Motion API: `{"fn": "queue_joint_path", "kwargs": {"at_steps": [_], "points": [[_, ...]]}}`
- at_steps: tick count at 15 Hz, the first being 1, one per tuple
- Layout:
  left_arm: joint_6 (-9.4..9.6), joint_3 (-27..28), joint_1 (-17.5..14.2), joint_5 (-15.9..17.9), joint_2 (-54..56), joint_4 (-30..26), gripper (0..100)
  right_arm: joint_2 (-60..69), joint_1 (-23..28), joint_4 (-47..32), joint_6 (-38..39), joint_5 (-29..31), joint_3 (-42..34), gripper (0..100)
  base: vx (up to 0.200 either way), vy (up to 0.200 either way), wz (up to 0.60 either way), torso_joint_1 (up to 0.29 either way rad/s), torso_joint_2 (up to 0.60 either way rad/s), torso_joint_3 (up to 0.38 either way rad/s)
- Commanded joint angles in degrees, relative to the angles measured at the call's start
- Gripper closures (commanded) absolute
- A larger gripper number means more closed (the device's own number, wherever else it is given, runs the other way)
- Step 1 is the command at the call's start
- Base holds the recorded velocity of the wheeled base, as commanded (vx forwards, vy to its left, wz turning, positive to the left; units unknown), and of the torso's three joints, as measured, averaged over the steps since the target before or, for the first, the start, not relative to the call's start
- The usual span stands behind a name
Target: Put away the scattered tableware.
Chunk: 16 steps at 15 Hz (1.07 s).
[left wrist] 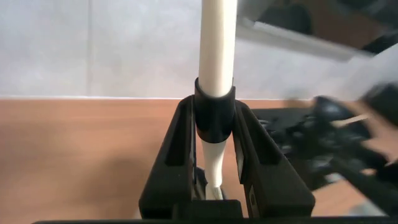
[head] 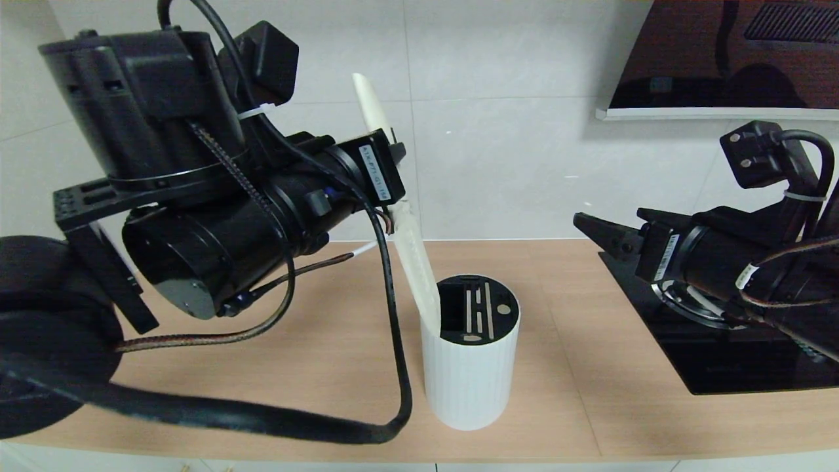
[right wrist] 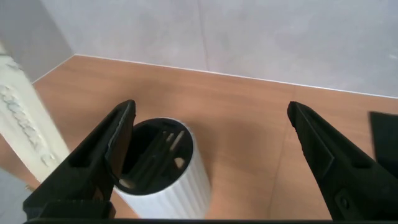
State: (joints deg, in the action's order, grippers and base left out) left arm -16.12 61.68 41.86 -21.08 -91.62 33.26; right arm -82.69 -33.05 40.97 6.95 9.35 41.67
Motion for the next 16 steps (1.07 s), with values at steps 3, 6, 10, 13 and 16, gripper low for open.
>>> {"fn": "queue_joint_path", "kwargs": {"at_steps": [3, 6, 10, 13, 16], "points": [[9.88, -2.89, 6.39, -11.62, 0.31, 5.24, 100, -0.72, 0.09, 0.07, -0.01, 0.05, -0.18, 0, 0.000, 0.000, 0.00, 0.000, 0.00, 0.000], [14.53, -5.08, 6.83, -12.58, -3.30, 16.14, 100, -1.07, 0.09, 0.25, -0.01, 0.05, -0.36, 0, 0.000, 0.000, 0.00, 0.000, 0.00, 0.000], [18.40, -4.56, 7.00, -17.15, -10.42, 27.74, 100, -1.25, 0.09, 0.25, -0.01, 0.05, -0.45, 0, 0.000, 0.000, 0.00, 0.000, 0.00, 0.000], [18.23, -3.68, 7.36, -17.33, -11.82, 28.44, 100, -1.60, 0.09, 0.25, -0.01, 0.05, -0.45, 0, 0.000, 0.000, 0.00, 0.000, 0.00, 0.000], [18.14, -3.50, 7.36, -17.33, -13.67, 29.67, 100, -1.51, 0.09, 0.25, -0.01, 0.05, -0.53, 0, 0.000, 0.000, 0.00, 0.000, 0.00, 0.000]]}}
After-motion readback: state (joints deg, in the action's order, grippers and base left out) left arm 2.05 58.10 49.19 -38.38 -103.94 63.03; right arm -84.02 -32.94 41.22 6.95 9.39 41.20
